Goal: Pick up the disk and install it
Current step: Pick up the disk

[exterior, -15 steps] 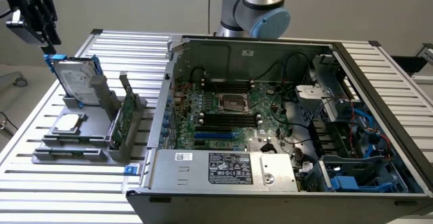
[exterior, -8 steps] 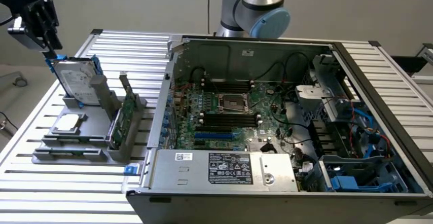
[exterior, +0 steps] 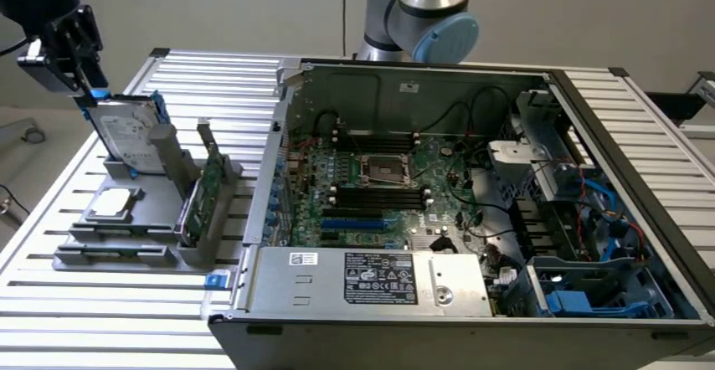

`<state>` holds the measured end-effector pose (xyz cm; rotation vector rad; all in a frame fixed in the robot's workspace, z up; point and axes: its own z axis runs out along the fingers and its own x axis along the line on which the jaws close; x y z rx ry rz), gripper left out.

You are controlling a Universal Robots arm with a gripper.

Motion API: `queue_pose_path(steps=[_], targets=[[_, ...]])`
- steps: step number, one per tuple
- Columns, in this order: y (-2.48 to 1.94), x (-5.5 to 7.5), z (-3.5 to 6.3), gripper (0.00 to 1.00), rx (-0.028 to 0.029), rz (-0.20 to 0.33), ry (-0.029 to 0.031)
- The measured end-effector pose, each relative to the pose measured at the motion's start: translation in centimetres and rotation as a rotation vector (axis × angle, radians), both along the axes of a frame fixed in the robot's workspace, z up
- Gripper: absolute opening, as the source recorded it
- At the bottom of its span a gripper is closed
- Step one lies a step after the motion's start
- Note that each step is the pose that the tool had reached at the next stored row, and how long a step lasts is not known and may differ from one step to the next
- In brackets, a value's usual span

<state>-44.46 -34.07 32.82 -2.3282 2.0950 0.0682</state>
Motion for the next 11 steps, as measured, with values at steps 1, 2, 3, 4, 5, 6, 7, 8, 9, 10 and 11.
queue_pose_path(steps=[1,2,3,4,5,6,7,8,9,10,11], targets=[[0.0,0.0,-0.18,0.51,0.0,-0.004,0.0],[0.02,0.0,-0.37,0.51,0.0,-0.009,0.0],[0.03,0.0,-0.55,0.51,0.0,-0.014,0.0],[0.04,0.0,-0.74,0.51,0.0001,-0.02,-0.0001],[0.05,0.0,-0.92,0.51,0.0,-0.025,0.0],[0.06,0.0,-1.1,0.51,0.0,-0.03,0.0001],[0.08,0.0,-1.27,0.51,0.0,-0.035,0.0001],[0.1,0.0,-1.46,0.51,0.0,-0.039,0.0],[0.11,0.0,-1.64,0.51,0.0,-0.043,0.0001],[0.13,0.0,-1.82,0.51,0.0,-0.046,0.0],[0.15,0.0,-2.0,0.51,0.0,-0.05,0.0]])
